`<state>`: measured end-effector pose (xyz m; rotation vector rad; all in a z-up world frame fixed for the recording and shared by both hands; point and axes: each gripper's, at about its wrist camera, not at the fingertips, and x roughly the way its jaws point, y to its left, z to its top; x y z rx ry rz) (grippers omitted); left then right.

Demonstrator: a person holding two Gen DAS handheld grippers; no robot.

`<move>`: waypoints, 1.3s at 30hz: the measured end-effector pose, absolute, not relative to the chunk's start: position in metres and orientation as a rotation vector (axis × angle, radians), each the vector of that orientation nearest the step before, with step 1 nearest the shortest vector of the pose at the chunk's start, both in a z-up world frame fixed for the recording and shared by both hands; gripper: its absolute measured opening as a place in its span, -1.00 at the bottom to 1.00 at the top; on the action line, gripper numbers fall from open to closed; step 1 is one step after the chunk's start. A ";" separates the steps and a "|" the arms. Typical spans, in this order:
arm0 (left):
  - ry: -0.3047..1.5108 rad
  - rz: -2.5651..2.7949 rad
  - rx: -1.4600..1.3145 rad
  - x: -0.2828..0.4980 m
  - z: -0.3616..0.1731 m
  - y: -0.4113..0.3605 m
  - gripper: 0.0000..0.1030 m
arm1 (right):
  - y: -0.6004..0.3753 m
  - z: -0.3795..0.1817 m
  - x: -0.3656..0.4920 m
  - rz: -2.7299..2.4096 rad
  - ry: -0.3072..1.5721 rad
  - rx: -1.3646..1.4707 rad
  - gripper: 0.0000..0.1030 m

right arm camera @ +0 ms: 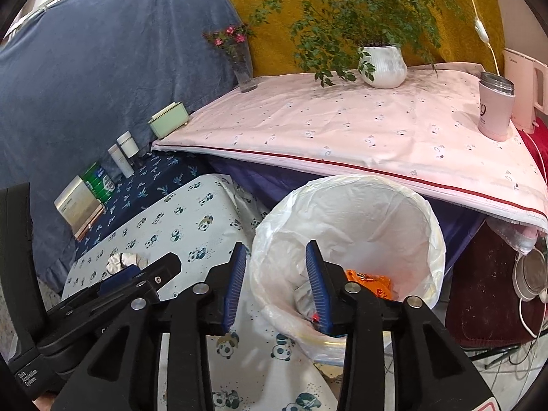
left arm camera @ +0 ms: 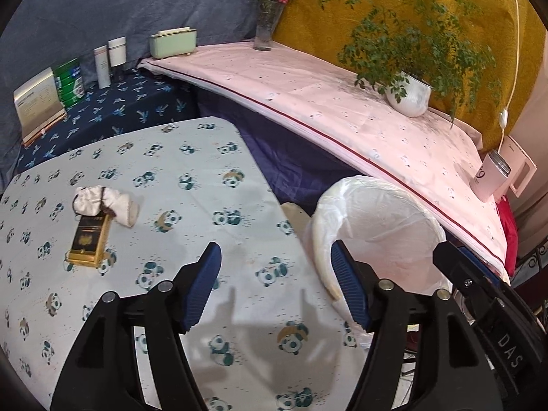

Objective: Collect trash
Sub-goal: 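Move both tools back to the gold cigarette box and white cloth bundle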

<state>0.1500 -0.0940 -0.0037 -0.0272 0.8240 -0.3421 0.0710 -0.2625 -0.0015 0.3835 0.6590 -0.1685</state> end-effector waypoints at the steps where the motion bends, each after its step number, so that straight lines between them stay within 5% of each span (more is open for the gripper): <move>1: 0.823 -0.331 -0.031 0.150 -0.004 -0.089 0.27 | -0.262 -0.002 0.071 -0.168 0.659 0.384 -0.20; 15: 0.824 -0.119 -0.079 0.160 -0.020 0.006 0.69 | -0.189 0.001 0.100 -0.058 0.715 0.281 -0.02; 39: 0.933 -0.001 -0.067 0.224 -0.080 0.088 0.78 | -0.068 -0.049 0.194 0.127 0.848 0.180 0.06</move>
